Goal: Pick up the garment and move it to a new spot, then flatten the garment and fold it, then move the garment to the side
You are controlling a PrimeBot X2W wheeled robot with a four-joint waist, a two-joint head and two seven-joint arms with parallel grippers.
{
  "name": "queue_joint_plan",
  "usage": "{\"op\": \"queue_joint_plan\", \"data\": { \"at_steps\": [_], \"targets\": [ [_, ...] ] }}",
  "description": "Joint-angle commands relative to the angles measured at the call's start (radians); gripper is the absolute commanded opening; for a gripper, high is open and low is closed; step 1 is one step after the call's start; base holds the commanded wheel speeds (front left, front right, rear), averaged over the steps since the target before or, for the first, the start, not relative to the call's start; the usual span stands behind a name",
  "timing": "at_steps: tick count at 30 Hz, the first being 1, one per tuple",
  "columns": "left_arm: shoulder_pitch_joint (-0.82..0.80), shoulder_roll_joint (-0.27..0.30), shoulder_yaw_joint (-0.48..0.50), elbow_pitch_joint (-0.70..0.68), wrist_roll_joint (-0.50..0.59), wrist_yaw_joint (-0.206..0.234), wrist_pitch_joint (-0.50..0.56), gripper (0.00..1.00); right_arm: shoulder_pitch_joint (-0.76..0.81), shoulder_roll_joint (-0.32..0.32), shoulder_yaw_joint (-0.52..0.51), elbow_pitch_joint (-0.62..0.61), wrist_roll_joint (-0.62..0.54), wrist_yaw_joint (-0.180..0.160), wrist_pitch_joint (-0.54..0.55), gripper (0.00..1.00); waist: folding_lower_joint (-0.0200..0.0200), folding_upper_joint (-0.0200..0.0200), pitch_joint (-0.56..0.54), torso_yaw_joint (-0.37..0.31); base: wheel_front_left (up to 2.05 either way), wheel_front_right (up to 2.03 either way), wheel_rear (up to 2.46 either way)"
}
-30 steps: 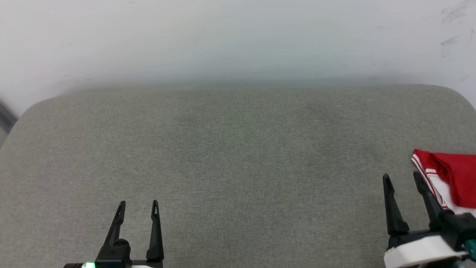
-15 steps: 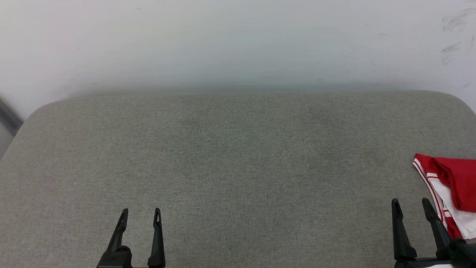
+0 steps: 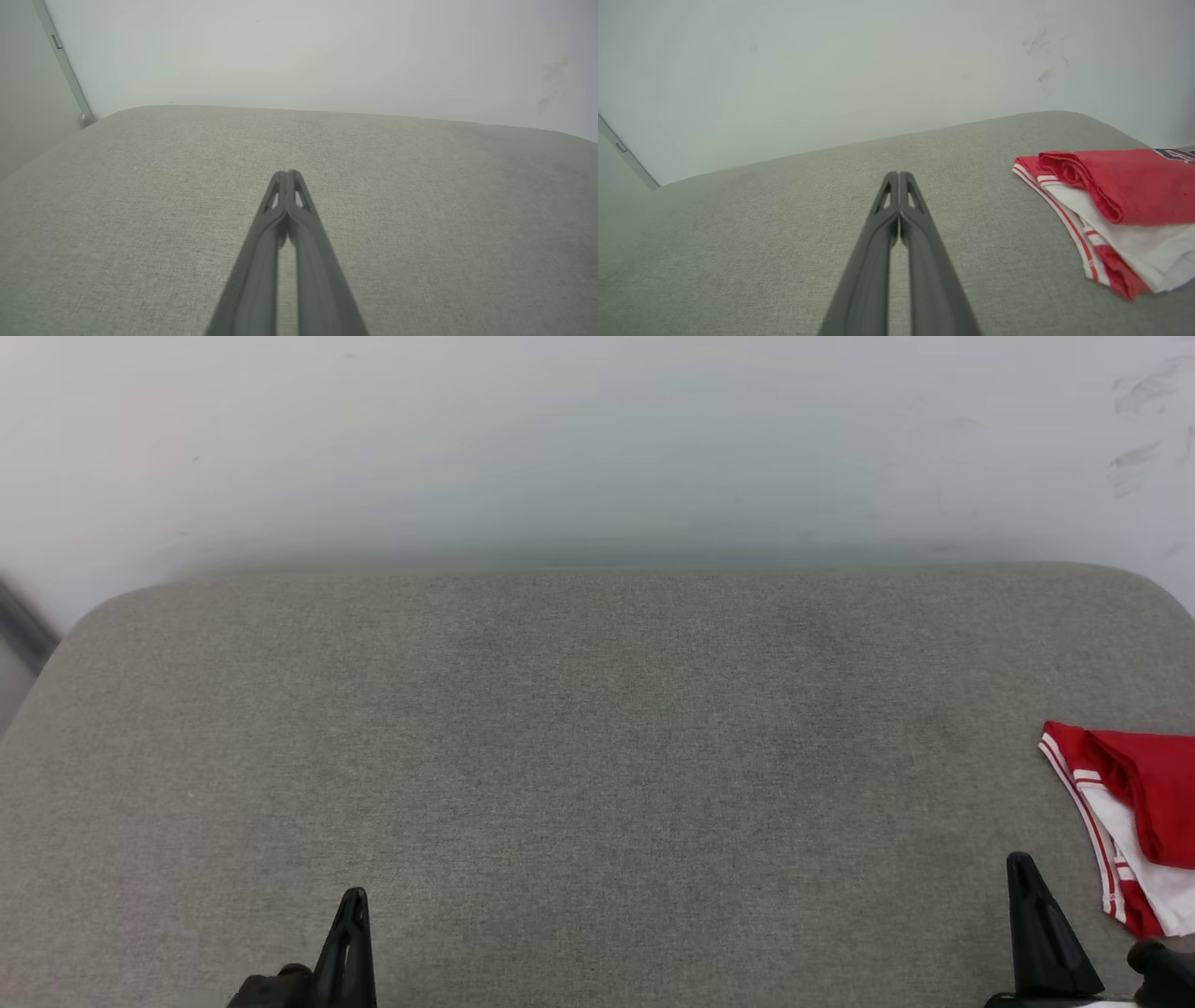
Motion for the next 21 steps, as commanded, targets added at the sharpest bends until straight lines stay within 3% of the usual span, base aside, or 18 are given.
{"op": "queue_joint_plan", "data": {
  "at_steps": [1, 21],
  "targets": [
    [-0.028, 0.008, 0.006, -0.007, -0.069, -0.009, 0.009, 0.0, -0.026, -0.007, 0.003, -0.006, 0.067, 0.0, 0.011, 0.0, 0.0, -0.0001, 0.0, 0.0, 0.0, 0.0, 0.0],
    [-0.1, 0.02, 0.027, 0.048, -0.44, -0.055, 0.079, 0.0, -0.092, -0.02, 0.013, 0.043, 0.41, 0.0, 0.082, 0.0, 0.0, -0.0001, 0.003, 0.001, 0.0, 0.0, 0.0]
  ]
}}
